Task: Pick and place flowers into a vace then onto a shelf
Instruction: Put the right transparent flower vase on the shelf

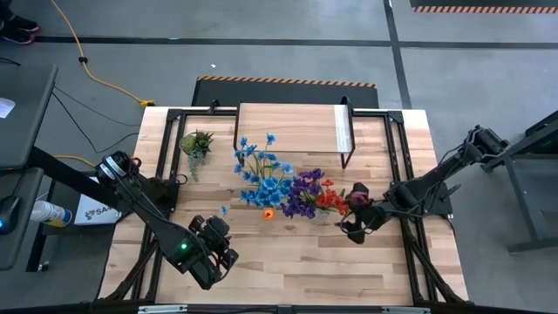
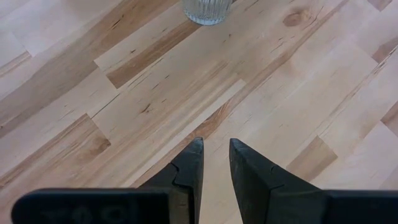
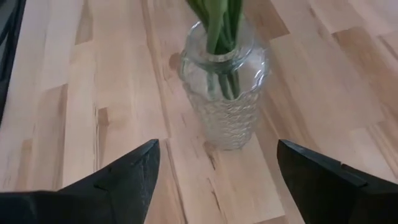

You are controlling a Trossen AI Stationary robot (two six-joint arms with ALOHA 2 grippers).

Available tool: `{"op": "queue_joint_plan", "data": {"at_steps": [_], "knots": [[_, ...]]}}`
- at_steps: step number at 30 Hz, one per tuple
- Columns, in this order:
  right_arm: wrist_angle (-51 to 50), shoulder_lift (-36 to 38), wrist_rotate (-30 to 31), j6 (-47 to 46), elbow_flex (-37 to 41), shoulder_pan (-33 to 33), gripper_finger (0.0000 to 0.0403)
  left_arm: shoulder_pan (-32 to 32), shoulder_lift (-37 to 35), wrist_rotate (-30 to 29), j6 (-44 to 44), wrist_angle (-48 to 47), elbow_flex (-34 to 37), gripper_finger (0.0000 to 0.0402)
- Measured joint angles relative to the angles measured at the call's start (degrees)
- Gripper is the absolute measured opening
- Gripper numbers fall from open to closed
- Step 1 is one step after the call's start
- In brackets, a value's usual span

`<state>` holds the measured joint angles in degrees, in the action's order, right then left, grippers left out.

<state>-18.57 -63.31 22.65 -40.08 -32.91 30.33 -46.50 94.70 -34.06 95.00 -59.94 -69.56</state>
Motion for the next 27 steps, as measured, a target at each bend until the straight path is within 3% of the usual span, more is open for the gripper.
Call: {"op": "queue_joint_plan", "data": {"at_steps": [7, 27], "knots": [[0.0, 0.0, 1.1, -8.5, 0.0, 0.0, 0.0314, 0.0, 0.0, 0.0, 0.0, 0.0, 0.0, 0.0113], [0.3, 0.0, 1.3, -9.0, 0.0, 0.0, 0.0314, 0.0, 0.0, 0.0, 0.0, 0.0, 0.0, 0.0113]]}}
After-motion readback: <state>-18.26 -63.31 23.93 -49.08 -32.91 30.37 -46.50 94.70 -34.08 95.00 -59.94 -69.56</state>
